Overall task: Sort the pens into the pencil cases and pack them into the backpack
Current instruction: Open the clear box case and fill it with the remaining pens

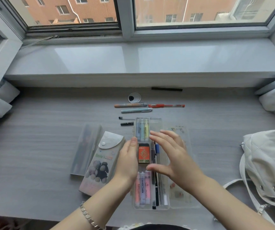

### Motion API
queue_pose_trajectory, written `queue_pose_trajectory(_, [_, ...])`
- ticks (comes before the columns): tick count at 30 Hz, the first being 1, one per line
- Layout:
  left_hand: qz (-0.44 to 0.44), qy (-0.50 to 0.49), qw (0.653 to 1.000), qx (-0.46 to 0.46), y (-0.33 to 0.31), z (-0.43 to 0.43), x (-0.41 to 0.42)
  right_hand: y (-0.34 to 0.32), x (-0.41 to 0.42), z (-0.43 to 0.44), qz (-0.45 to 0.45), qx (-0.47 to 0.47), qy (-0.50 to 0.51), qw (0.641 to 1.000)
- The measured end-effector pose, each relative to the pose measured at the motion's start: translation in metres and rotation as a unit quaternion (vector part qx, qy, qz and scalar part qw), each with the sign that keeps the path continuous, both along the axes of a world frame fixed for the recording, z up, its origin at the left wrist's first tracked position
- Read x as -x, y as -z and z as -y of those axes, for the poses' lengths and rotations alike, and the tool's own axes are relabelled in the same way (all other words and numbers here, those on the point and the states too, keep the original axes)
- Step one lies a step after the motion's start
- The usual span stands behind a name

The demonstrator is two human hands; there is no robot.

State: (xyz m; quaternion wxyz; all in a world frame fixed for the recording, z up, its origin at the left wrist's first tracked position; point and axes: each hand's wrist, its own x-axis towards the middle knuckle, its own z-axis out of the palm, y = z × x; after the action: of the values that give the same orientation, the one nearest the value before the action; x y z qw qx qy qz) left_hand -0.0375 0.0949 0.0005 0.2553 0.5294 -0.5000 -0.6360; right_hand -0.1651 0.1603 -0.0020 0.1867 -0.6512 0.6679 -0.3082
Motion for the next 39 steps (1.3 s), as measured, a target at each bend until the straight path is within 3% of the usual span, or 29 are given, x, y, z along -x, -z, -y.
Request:
queue_pose_trajectory(4, [-0.004,0.011,1.000,0.008,-0.001,-0.001,0.001,-0.001,0.001,0.002,0.013,-0.024,-0.003,1.000])
queue_pose_trajectory(11, [-0.012,0.003,1.000,-0.007,0.002,-0.002,-0.002,-0.003,-0.001,0.003,-0.060,-0.027,0.016,0.998])
queue_pose_trajectory(16, [-0.012,0.000,1.000,-0.014,0.004,-0.003,-0.002,-0.002,0.000,-0.002,0.013,-0.099,0.001,0.995])
queue_pose_trajectory(27, [-0.011,0.001,1.000,-0.012,0.000,-0.003,-0.003,0.001,0.007,-0.008,0.076,-0.066,0.018,0.995])
queue_pose_trajectory(30, [-0.006,-0.010,1.000,-0.029,0.001,-0.001,-0.003,-0.003,0.013,-0.009,0.147,-0.055,0.072,0.985])
queue_pose_trajectory(32, [-0.003,-0.012,0.999,-0.036,0.002,0.001,-0.003,0.001,0.024,-0.010,0.186,-0.034,0.186,0.964])
queue_pose_trajectory(35, [-0.005,-0.012,0.998,-0.061,0.003,0.004,-0.005,0.013,0.043,-0.013,0.319,-0.160,0.337,0.871])
queue_pose_trajectory(37, [-0.002,-0.018,0.997,-0.071,0.003,0.006,-0.005,0.018,0.047,-0.016,0.472,-0.260,0.304,0.786])
queue_pose_trajectory(38, [0.011,-0.015,0.997,-0.075,0.005,0.007,-0.005,0.017,0.046,-0.016,0.526,-0.266,0.285,0.756])
queue_pose_trajectory(39, [0.025,-0.011,0.996,-0.079,0.009,0.008,-0.005,0.014,0.045,-0.018,0.553,-0.254,0.260,0.750])
